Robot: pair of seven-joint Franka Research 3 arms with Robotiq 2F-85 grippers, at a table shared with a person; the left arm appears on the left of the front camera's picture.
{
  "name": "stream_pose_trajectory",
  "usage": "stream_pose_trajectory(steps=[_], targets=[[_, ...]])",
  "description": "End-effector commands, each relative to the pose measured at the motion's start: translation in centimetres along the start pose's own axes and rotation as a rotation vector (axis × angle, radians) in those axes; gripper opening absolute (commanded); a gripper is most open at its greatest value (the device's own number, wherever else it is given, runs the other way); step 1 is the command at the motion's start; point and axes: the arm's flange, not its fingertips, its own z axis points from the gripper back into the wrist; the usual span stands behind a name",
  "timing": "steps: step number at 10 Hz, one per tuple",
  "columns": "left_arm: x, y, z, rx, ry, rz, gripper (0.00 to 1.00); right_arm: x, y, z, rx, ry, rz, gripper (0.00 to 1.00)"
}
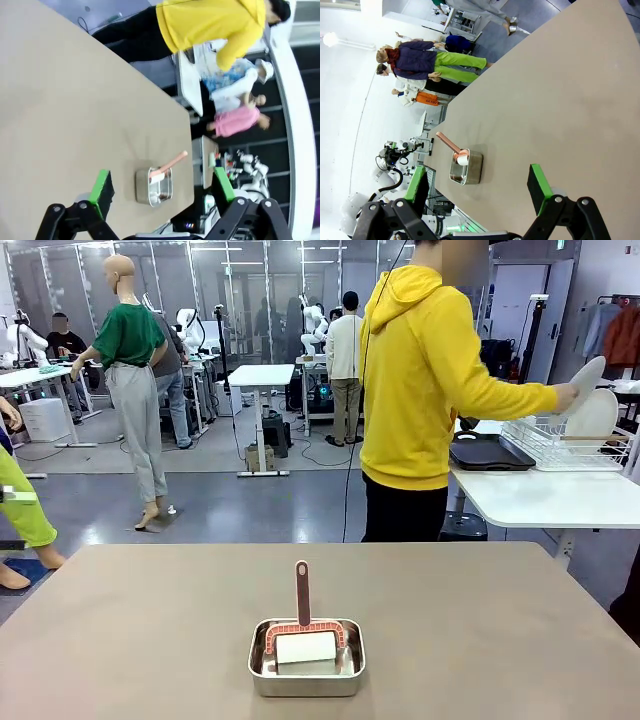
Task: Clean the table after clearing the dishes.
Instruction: Place the Lint Roller back on top of the Airtight Container.
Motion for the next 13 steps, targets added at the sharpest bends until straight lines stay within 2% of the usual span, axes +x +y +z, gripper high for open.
stream_pose_trajectory(steps=[1,3,5,6,13], targets=[[-2.4,1.6,0.5,0.030,-0.059,0.020,1.00,-0.1,0.5,0.1,0.004,0.001,-0.017,1.00],[-3.8,2.7,2.1,0.109,-0.107,0.035,1.00,-0.1,0.5,0.1,0.004,0.001,-0.017,1.00],[-3.4,2.2,1.9,0.219,-0.134,-0.032,1.00,-0.1,0.5,0.1,0.004,0.001,-0.017,1.00],[0.8,3.1,3.1,0.091,-0.102,0.052,1.00,-0.1,0.5,0.1,0.004,0.001,-0.017,1.00],[0.8,3.1,3.1,0.091,-0.102,0.052,1.00,-0.1,0.5,0.1,0.004,0.001,-0.017,1.00]])
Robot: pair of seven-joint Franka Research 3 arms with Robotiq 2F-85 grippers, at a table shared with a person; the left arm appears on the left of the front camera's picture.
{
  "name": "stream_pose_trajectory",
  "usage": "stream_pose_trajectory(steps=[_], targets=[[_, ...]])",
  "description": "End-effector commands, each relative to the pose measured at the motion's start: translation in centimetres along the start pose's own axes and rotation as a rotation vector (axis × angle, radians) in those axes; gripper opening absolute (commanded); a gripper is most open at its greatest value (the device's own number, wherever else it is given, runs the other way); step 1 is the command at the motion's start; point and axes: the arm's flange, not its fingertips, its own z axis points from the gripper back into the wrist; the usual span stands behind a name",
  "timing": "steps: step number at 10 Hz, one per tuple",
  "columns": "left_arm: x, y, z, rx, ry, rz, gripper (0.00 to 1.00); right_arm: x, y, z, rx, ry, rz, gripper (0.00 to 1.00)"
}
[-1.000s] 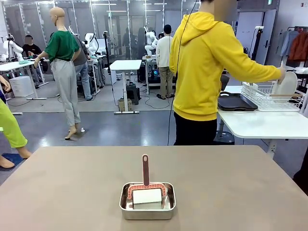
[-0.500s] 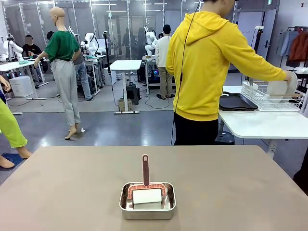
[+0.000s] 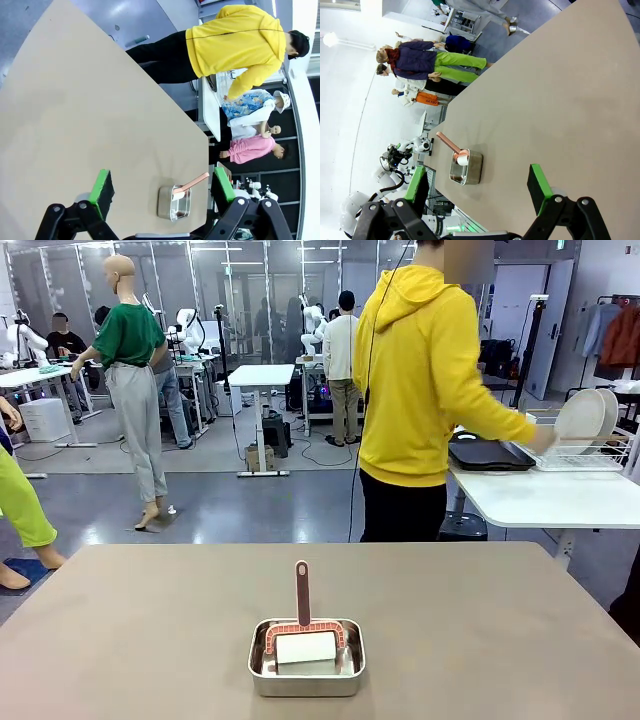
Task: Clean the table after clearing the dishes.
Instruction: Place the Lint Roller back on top of the Airtight Container.
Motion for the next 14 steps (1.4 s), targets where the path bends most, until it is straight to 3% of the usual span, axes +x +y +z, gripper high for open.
stream_pose_trajectory(steps=[1,14], targets=[[-0.05,0.18,0.22,-0.017,0.001,0.014,1.00,-0.06,0.47,0.07,0.004,0.000,-0.017,1.00],[-0.05,0.18,0.22,-0.017,0.001,0.014,1.00,-0.06,0.47,0.07,0.004,0.000,-0.017,1.00]])
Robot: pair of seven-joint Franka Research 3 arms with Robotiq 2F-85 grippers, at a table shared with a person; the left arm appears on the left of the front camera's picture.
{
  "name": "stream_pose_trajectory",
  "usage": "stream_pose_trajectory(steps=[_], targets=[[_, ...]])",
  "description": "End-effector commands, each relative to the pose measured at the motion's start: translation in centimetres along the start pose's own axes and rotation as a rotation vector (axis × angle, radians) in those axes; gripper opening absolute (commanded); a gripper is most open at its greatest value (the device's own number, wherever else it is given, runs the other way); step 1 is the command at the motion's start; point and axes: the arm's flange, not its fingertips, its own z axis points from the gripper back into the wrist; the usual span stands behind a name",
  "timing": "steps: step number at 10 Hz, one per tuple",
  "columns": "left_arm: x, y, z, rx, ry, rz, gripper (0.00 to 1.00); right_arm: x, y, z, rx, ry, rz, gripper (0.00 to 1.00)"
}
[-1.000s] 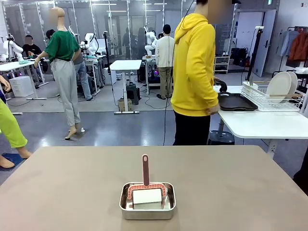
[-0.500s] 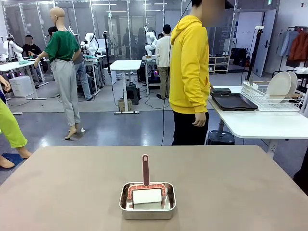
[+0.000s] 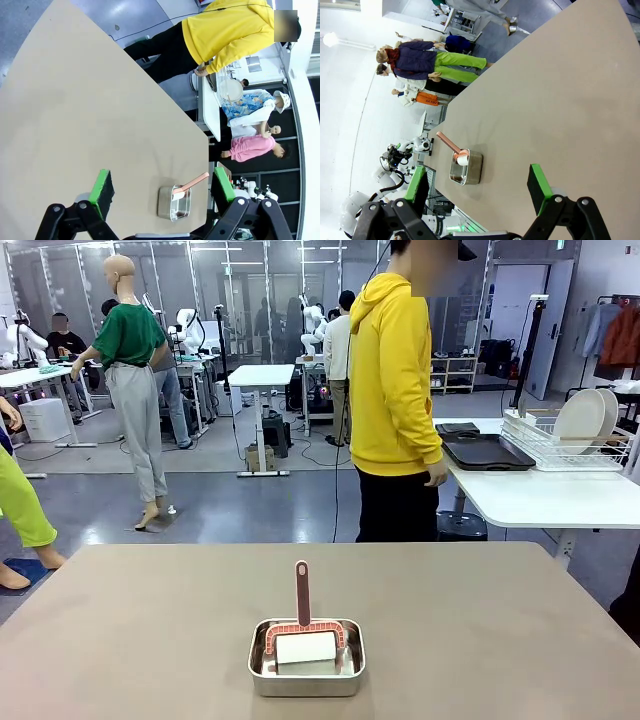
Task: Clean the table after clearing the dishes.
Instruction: Place the Lint Roller back on top of the Airtight Container.
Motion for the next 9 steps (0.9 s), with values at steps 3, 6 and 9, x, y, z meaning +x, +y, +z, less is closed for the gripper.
stream_pose_trajectory(steps=[3,6,9], targets=[[-0.05,0.18,0.22,-0.017,0.001,0.014,1.00,-0.06,0.47,0.07,0.004,0.000,-0.017,1.00],[-0.05,0.18,0.22,-0.017,0.001,0.014,1.00,-0.06,0.47,0.07,0.004,0.000,-0.017,1.00],[-0.05,0.18,0.22,-0.017,0.001,0.014,1.00,-0.06,0.47,0.07,0.004,0.000,-0.017,1.00]])
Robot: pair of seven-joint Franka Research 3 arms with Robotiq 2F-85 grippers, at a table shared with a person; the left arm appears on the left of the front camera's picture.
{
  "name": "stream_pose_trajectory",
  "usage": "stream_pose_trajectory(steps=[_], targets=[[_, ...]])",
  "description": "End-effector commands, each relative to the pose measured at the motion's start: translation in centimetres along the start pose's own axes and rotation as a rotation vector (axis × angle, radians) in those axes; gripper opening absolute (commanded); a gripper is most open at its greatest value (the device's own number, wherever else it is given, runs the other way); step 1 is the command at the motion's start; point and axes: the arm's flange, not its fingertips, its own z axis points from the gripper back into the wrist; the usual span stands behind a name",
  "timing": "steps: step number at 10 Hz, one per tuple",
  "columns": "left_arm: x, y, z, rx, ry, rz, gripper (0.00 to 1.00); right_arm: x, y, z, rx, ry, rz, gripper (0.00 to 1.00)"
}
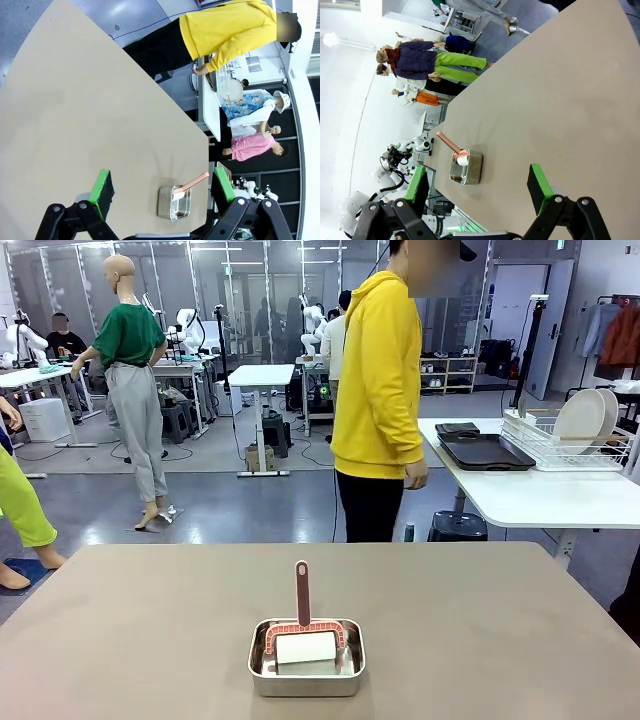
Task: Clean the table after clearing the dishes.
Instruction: Place the Lint Roller back on top of the Airtight Container.
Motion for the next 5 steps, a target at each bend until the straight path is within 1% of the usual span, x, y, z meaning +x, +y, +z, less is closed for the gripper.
stream_pose_trajectory(steps=[1,5], targets=[[-0.05,0.18,0.22,-0.017,0.001,0.014,1.00,-0.06,0.47,0.07,0.004,0.000,-0.017,1.00],[-0.05,0.18,0.22,-0.017,0.001,0.014,1.00,-0.06,0.47,0.07,0.004,0.000,-0.017,1.00]])
